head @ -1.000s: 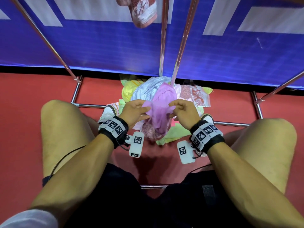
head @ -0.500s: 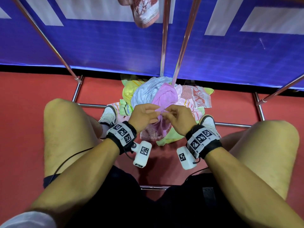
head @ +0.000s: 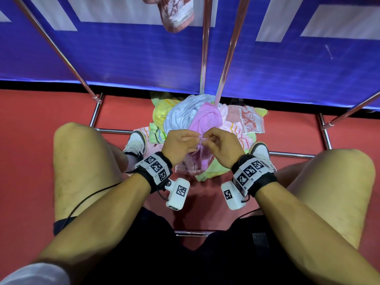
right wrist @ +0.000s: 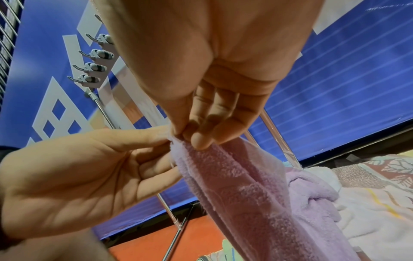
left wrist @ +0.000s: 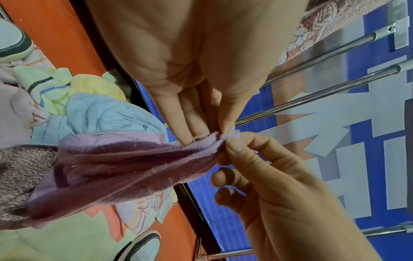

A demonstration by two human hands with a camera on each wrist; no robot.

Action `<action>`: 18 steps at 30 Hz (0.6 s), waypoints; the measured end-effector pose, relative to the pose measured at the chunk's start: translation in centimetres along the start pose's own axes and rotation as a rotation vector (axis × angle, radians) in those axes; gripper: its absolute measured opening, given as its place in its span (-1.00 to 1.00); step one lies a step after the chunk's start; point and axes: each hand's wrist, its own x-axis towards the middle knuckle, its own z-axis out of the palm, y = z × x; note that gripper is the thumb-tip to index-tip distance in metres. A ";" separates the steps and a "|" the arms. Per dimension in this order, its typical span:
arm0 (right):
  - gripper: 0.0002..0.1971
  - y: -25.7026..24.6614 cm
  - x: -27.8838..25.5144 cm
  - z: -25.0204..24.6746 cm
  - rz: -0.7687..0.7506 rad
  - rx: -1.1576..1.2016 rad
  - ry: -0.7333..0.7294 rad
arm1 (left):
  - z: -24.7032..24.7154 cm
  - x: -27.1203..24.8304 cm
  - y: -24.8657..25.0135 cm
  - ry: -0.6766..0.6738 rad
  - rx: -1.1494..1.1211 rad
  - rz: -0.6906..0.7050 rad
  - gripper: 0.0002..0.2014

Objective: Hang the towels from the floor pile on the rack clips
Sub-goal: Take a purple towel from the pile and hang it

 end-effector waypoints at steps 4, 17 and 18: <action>-0.92 0.0 -0.1 0.2 0.013 -0.012 -0.003 | 0.2 -0.2 -0.2 -0.013 -0.009 0.006 -0.90; -0.90 0.2 0.0 0.7 0.039 0.040 0.033 | 0.2 -0.2 -0.6 0.003 0.042 0.053 -0.85; -0.90 0.2 0.0 0.7 0.044 0.042 0.034 | 0.3 -0.2 -0.6 0.004 0.038 0.054 -0.84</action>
